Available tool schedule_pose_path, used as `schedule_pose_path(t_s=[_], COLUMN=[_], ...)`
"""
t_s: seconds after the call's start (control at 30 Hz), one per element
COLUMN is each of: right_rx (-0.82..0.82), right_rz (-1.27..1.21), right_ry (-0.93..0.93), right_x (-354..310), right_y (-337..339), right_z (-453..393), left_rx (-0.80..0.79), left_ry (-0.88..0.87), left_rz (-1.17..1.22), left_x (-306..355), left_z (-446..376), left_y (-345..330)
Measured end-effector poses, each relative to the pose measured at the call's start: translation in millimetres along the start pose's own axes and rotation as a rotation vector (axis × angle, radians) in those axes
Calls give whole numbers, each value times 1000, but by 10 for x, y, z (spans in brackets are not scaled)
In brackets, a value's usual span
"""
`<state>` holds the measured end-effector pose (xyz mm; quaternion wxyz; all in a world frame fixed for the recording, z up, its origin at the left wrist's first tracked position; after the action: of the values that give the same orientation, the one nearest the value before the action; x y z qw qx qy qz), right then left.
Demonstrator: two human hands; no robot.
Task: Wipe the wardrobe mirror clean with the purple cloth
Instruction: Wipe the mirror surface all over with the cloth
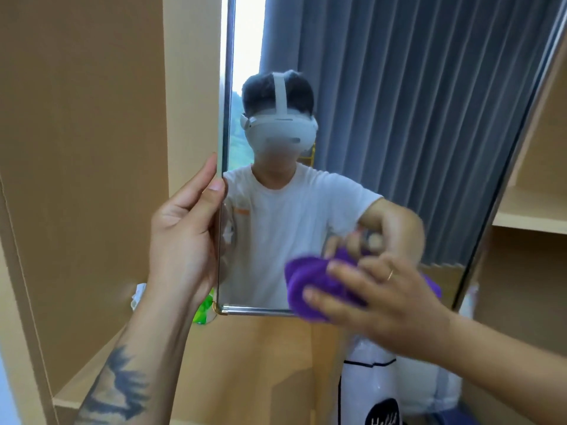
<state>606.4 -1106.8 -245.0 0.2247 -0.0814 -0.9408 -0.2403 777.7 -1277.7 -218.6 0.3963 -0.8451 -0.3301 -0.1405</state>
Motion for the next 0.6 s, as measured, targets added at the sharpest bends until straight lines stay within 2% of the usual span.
schedule_pose_path(t_s=[0.07, 0.1, 0.2, 0.3, 0.33, 0.47, 0.6], right_rx=[-47, -9, 215, 228, 220, 155, 182], right_rz=[107, 121, 138, 114, 95, 103, 35], right_ry=[249, 266, 101, -208, -247, -103, -237], right_x=[-100, -5, 396, 668, 616, 43, -85], right_y=[-30, 33, 334, 391, 347, -14, -157], right_z=[234, 199, -137, -240, -162, 354, 588], left_rx=[3, 9, 54, 95, 102, 124, 64], left_ry=[-10, -14, -58, -138, -155, -193, -194], left_rz=[-15, -16, -55, -113, -123, -170, -148], left_x=[-4, -16, -34, -17, -6, 39, 59], left_z=[-3, -4, 11, 54, 77, 119, 201], left_y=[14, 27, 57, 79, 67, 47, -37])
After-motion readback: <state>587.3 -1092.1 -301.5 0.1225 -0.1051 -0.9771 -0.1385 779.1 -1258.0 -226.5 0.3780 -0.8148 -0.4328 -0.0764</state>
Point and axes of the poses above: each hand's wrist, its own z-axis away from the middle knuckle, its own y-axis out of the back of the hand, x = y × z, the point moved 9 cm from there along -z, towards the middle knuckle, and after that the axes turned 14 degrees about -y, right-handed, at the moved point
